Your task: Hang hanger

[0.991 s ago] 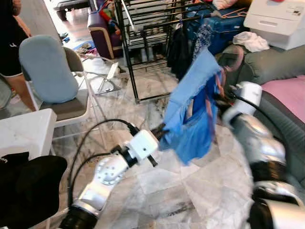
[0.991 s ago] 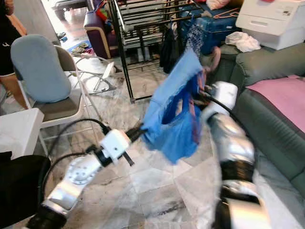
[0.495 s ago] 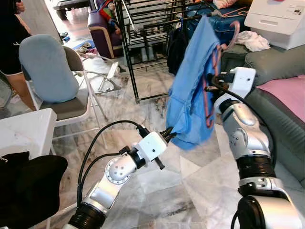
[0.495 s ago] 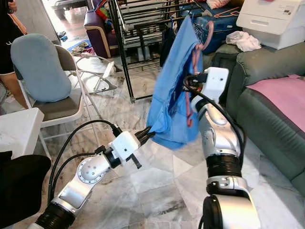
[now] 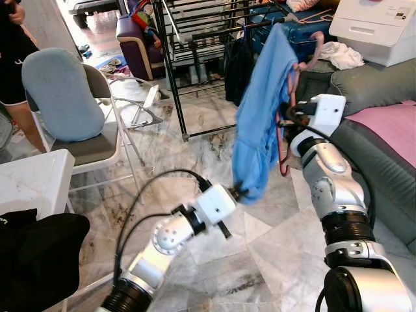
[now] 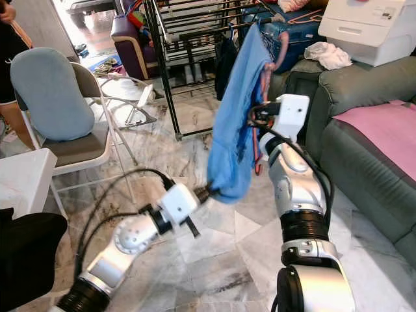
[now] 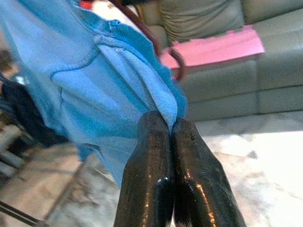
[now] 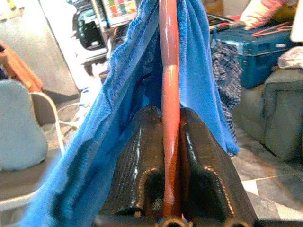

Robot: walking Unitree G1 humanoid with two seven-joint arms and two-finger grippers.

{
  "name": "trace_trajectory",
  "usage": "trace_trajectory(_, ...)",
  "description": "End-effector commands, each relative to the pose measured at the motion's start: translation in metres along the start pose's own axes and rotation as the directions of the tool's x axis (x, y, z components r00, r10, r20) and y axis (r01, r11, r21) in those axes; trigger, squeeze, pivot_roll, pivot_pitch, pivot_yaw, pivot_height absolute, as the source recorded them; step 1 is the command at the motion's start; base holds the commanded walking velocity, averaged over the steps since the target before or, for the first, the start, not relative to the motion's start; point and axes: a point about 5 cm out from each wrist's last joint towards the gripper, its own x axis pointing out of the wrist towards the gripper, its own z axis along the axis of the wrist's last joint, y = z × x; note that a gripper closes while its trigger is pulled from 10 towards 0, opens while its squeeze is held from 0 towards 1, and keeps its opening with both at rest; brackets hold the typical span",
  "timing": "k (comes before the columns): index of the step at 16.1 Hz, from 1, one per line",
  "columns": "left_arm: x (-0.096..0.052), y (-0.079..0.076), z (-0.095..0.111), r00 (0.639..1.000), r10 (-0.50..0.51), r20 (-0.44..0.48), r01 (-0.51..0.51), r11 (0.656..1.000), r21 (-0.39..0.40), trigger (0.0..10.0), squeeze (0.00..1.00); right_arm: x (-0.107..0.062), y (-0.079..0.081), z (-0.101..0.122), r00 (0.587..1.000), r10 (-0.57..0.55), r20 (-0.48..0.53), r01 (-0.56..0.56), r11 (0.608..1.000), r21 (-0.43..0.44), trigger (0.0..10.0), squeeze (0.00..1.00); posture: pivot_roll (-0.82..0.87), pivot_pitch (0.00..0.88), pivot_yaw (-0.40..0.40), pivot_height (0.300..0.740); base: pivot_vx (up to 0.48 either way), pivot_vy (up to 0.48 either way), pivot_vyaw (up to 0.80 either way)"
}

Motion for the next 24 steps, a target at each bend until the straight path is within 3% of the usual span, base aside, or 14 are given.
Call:
trace_trajectory(1, -0.003, -0.006, -0.010, 0.998, -0.034, -0.044, 0.032, 0.998, -0.047, 10.0, 1.00, 0.000, 0.008, 0.006, 0.998, 0.051, 0.044, -0.050, 0.998, -0.042, 10.0, 0.00, -0.12, 0.000, 0.082, 0.740, 0.000, 0.000, 0.00)
trace_trajectory(2, -0.002, -0.010, -0.014, 0.997, -0.050, -0.059, 0.045, 0.995, -0.086, 10.0, 1.00, -0.005, 0.012, -0.003, 0.995, 0.093, 0.024, -0.091, 0.994, -0.058, 10.0, 0.00, -0.12, 0.000, 0.082, 0.740, 0.000, 0.000, 0.00)
trace_trajectory(7, -0.002, -0.015, -0.023, 0.994, -0.070, -0.089, 0.061, 0.993, -0.096, 10.0, 1.00, -0.023, 0.024, -0.025, 0.974, 0.225, -0.010, -0.225, 0.971, -0.075, 10.0, 0.00, -0.14, 0.000, 0.088, 0.740, 0.000, 0.000, 0.00)
trace_trajectory(10, -0.006, -0.007, -0.019, 0.998, -0.024, -0.065, 0.019, 0.997, -0.074, 10.0, 1.00, -0.034, 0.031, -0.037, 0.943, 0.331, -0.044, -0.332, 0.942, -0.039, 10.0, 0.00, -0.14, 0.000, 0.093, 0.740, 0.000, 0.000, 0.00)
trace_trajectory(12, -0.018, 0.007, -0.014, 0.998, 0.031, -0.046, -0.032, 0.999, -0.014, 10.0, 1.00, -0.045, 0.033, -0.044, 0.905, 0.417, -0.079, -0.422, 0.905, -0.050, 10.0, 0.00, -0.13, 0.000, 0.092, 0.740, 0.000, 0.000, 0.00)
trace_trajectory(14, -0.039, 0.031, -0.007, 0.995, 0.095, -0.032, -0.092, 0.993, 0.068, 10.0, 1.00, -0.059, 0.029, -0.049, 0.853, 0.509, -0.112, -0.519, 0.849, -0.094, 10.0, 0.00, -0.12, 0.000, 0.087, 0.740, 0.000, 0.000, 0.00)
trace_trajectory(15, -0.043, 0.035, -0.005, 0.994, 0.108, -0.029, -0.105, 0.991, 0.086, 10.0, 1.00, -0.062, 0.027, -0.051, 0.846, 0.519, -0.120, -0.531, 0.842, -0.094, 10.0, 0.00, -0.12, 0.000, 0.087, 0.740, 0.000, 0.000, 0.00)
trace_trajectory(17, -0.056, 0.052, 0.001, 0.987, 0.159, -0.014, -0.154, 0.975, 0.160, 10.0, 1.00, -0.070, 0.022, -0.056, 0.795, 0.582, -0.169, -0.602, 0.791, -0.107, 10.0, 0.00, -0.12, 0.000, 0.084, 0.740, 0.000, 0.000, 0.00)
trace_trajectory(19, -0.061, 0.057, 0.005, 0.985, 0.174, -0.002, -0.170, 0.967, 0.192, 10.0, 1.00, -0.075, 0.019, -0.057, 0.758, 0.623, -0.194, -0.645, 0.760, -0.082, 10.0, 0.00, -0.11, 0.000, 0.080, 0.740, 0.000, 0.000, 0.00)
trace_trajectory(24, -0.085, 0.067, -0.007, 0.991, 0.072, -0.115, -0.031, 0.944, 0.328, 10.0, 1.00, -0.095, 0.004, -0.053, 0.553, 0.766, -0.327, -0.820, 0.570, -0.051, 10.0, 0.00, -0.11, 0.000, 0.095, 0.740, 0.000, 0.000, 0.00)
